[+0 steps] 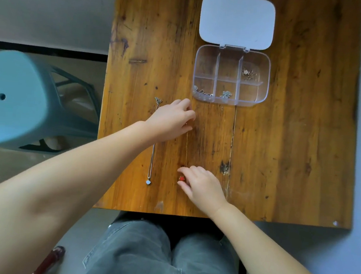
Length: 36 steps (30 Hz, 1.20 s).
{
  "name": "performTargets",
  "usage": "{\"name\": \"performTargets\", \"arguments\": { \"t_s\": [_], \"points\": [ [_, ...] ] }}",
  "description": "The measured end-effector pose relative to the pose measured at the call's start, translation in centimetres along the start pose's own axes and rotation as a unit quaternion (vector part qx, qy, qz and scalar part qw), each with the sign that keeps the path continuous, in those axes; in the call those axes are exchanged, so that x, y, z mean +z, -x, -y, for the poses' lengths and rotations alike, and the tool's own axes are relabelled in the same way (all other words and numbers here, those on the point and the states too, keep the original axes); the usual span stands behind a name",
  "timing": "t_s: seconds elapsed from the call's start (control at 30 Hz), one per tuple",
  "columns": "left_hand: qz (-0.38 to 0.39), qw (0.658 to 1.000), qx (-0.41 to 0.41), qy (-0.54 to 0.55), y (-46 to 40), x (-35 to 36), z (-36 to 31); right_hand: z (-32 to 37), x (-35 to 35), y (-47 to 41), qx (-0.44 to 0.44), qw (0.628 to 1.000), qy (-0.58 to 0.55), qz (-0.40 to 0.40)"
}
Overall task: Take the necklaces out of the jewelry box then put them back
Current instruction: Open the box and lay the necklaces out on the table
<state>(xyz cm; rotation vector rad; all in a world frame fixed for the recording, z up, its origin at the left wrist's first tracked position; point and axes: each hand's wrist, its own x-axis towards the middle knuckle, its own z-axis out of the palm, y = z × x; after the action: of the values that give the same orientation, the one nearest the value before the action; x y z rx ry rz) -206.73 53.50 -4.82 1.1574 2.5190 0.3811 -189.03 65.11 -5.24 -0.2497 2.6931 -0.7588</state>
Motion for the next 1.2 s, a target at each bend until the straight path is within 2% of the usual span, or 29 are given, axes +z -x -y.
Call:
{"name": "performTargets", "arguments": {
  "t_s": [0.07,0.13,0.23,0.3,0.4,0.5,0.77,0.9,1.0,1.1,1.2],
  "points": [
    [-0.046,0.999,0.003,0.011,-0.4,-0.7,-0.1,-0.9,-2.5,-1.4,0.02,0.999,-0.027,-0.039],
    [-0.103,0.995,0.004,-0.003,-1.4,-1.4,-0.3,-2.9,-6.2,-3.7,0.064,0.987,-0.043,-0.139],
    [-0.127,0.992,-0.003,-0.02,-3.6,-2.3,-0.5,-6.9,-12.6,-8.6,0.142,0.963,-0.028,-0.228],
    [-0.107,0.994,-0.012,-0.009,-4.7,-2.2,-0.3,-9.3,-15.9,-11.8,0.17,0.962,0.028,-0.214],
    [-0.089,0.996,-0.016,0.021,-5.4,-2.0,0.0,-11.4,-18.1,-15.4,0.195,0.958,0.165,-0.127],
    [-0.097,0.995,-0.014,0.037,-5.5,-2.0,0.3,-11.7,-18.1,-17.5,0.188,0.947,0.253,-0.065],
    [-0.104,0.993,-0.01,0.05,-5.5,-1.7,0.5,-11.2,-17.5,-18.0,0.201,0.939,0.276,-0.032],
    [-0.084,0.996,-0.017,0.037,-5.5,-2.0,0.3,-10.2,-18.8,-17.0,0.215,0.96,0.165,-0.077],
    [-0.098,0.994,-0.035,0.045,-5.3,-2.5,-0.4,-9.0,-20.2,-14.9,0.229,0.967,-0.018,-0.112],
    [-0.169,0.975,-0.041,0.142,-4.9,-3.7,-1.9,-7.0,-21.7,-11.7,0.213,0.944,-0.227,-0.108],
    [-0.158,0.955,0.01,0.249,-4.9,-5.3,-4.8,-4.8,-22.2,-8.4,0.145,0.9,-0.403,-0.08]
  ]
}}
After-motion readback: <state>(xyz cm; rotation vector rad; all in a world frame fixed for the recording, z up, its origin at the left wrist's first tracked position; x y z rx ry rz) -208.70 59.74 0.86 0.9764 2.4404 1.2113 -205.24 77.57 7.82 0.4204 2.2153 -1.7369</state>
